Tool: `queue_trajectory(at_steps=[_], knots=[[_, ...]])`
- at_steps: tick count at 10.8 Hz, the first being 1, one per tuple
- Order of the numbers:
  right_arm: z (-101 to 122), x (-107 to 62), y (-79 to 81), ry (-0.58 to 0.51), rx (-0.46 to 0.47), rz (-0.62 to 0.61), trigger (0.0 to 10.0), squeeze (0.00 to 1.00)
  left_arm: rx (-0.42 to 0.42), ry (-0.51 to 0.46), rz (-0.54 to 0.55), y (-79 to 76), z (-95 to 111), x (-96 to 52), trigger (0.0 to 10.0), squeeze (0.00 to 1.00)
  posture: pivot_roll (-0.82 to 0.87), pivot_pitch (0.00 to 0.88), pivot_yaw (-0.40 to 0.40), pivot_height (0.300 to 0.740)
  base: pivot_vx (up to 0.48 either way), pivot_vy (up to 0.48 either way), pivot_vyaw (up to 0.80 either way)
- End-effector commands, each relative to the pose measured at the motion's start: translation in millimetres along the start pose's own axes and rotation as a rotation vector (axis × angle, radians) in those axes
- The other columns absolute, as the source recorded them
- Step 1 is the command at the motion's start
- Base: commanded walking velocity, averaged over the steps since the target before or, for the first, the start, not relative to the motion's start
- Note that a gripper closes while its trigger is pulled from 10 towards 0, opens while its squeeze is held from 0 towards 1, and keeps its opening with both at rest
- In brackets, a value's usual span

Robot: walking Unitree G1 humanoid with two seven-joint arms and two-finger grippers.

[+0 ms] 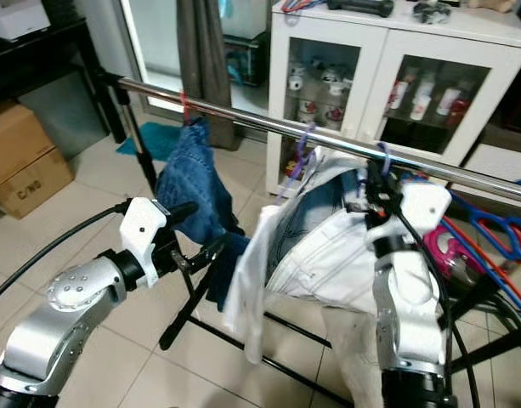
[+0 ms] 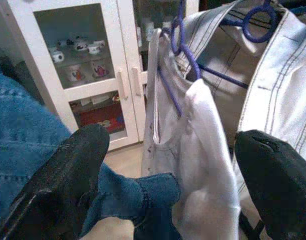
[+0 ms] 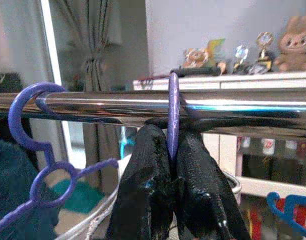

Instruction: Hang hanger

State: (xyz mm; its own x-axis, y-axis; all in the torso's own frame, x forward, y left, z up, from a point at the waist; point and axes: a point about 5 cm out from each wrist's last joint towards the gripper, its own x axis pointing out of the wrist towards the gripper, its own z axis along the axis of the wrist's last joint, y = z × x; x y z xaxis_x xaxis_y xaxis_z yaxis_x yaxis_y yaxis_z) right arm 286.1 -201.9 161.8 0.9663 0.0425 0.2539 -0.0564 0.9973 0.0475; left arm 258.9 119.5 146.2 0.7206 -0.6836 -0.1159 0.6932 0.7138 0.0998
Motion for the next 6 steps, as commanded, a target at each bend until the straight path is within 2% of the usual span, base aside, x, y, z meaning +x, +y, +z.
queue_trajectory(at_steps=[1, 2, 3, 4, 6], knots=[[13.6, 4.3, 8.5, -0.009, -0.004, 0.064, 10.0, 0.00, 0.017, 0.004, -0.003, 2.6, 2.1, 0.8, 10.0, 0.37, 0.09, 0.000, 0.027, 0.740, 0.000, 0.000, 0.00], [9.6, 2.9, 0.1, 0.101, -0.015, 0.049, 10.0, 0.00, 0.019, 0.013, -0.013, 1.3, 1.0, 0.6, 10.0, 0.37, 0.08, 0.000, 0.025, 0.740, 0.000, 0.000, 0.00], [11.9, 3.2, -4.8, 0.144, -0.020, 0.060, 10.0, 0.00, 0.018, 0.019, -0.021, -0.1, 0.4, 0.6, 10.0, 0.36, 0.07, 0.000, 0.029, 0.740, 0.000, 0.000, 0.00], [25.3, 8.6, -13.4, 0.171, -0.060, 0.080, 10.0, 0.00, 0.017, 0.023, -0.034, -1.9, -0.4, 2.4, 10.0, 0.35, 0.07, 0.000, 0.029, 0.740, 0.000, 0.000, 0.00], [39.5, 12.8, -16.2, 0.219, -0.084, 0.128, 10.0, 0.00, 0.020, 0.025, -0.039, -1.1, 0.2, 4.5, 10.0, 0.32, 0.06, 0.000, 0.034, 0.740, 0.000, 0.000, 0.00]])
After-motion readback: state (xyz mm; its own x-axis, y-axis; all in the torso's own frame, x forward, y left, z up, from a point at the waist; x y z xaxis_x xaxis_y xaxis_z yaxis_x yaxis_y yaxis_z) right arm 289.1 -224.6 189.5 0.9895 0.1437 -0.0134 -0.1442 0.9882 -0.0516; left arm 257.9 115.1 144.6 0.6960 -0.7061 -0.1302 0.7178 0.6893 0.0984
